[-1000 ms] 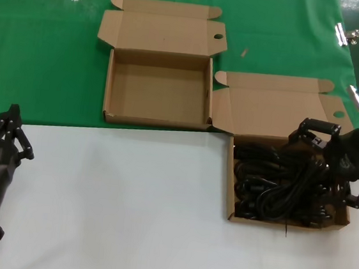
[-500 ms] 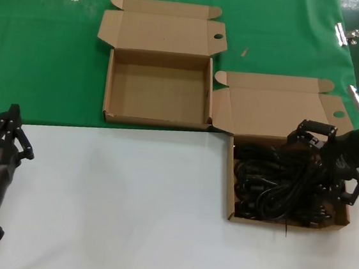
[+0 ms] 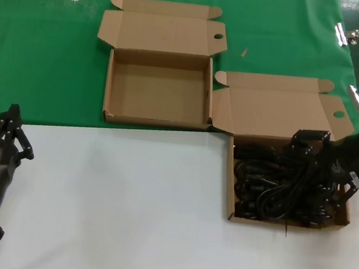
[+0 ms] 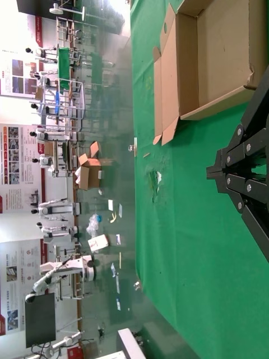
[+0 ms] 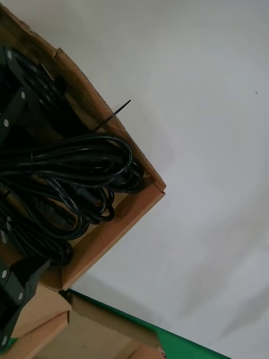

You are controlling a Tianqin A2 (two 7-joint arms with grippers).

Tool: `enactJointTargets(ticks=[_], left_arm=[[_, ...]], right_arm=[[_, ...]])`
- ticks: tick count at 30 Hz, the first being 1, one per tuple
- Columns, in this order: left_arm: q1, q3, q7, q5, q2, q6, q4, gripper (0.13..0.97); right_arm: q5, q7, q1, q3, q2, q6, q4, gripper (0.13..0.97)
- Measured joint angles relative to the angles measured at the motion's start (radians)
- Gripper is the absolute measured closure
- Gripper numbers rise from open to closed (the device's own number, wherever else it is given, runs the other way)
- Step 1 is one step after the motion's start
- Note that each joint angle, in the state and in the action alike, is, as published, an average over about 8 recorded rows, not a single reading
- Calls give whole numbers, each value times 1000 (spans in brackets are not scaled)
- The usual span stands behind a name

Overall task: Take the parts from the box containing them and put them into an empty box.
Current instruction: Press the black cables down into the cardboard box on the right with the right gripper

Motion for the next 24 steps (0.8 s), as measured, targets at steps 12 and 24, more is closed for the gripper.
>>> enactJointTargets(ticks=[12,24], left_arm=[[0,0,0,0,0,0,0,957],[0,0,0,0,0,0,0,957]], right_arm=[[-14,-44,27,0,-24,11,-90,456],[-26,-73,46,0,-47,17,-152,663]])
